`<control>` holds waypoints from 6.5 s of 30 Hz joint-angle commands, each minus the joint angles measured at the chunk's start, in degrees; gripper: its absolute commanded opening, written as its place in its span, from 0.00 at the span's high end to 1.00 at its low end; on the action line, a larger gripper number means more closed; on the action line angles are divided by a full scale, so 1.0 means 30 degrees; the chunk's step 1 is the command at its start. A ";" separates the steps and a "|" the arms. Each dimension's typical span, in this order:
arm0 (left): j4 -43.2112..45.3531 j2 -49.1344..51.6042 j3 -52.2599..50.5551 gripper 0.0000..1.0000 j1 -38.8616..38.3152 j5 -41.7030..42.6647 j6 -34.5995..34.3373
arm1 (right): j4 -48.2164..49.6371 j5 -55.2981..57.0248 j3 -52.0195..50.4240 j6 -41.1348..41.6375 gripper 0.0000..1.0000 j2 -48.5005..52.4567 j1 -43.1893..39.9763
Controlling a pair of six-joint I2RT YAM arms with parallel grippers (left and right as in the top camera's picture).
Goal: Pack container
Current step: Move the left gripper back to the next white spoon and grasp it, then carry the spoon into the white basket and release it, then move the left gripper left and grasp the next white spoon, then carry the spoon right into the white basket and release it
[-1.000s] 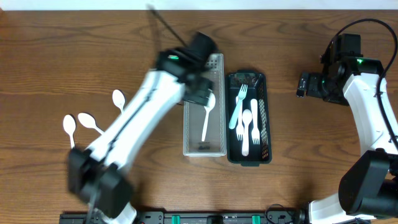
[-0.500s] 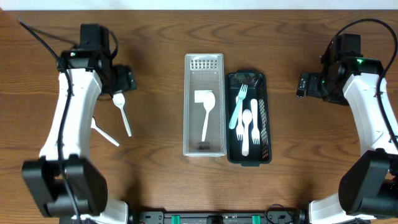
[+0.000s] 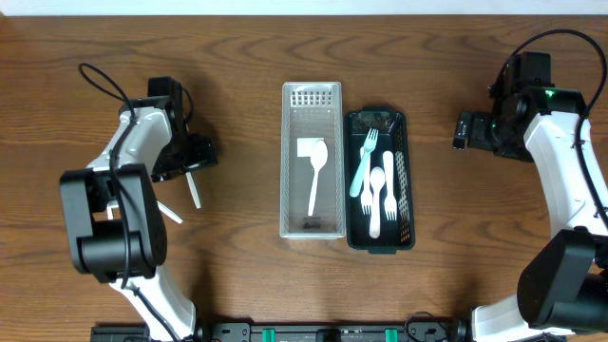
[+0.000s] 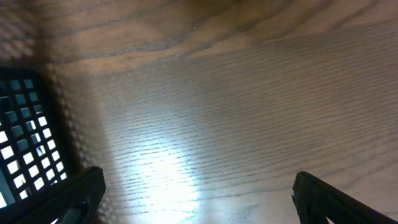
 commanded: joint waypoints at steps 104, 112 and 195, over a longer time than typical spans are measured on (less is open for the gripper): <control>-0.5938 -1.0076 0.2302 0.02 0.4532 0.0306 -0.4262 | -0.0182 -0.0022 -0.0029 -0.0656 0.01 -0.0102 -0.0816; -0.1384 -0.8371 -0.3461 0.02 0.5479 0.0357 -0.5588 | -0.0306 -0.0022 -0.0029 -0.0947 0.01 -0.0102 -0.0816; 0.0248 -0.5180 0.1625 0.94 -1.3304 0.1931 -0.0889 | -0.0692 -0.0015 -0.0029 -0.1275 0.01 -0.0102 -0.0816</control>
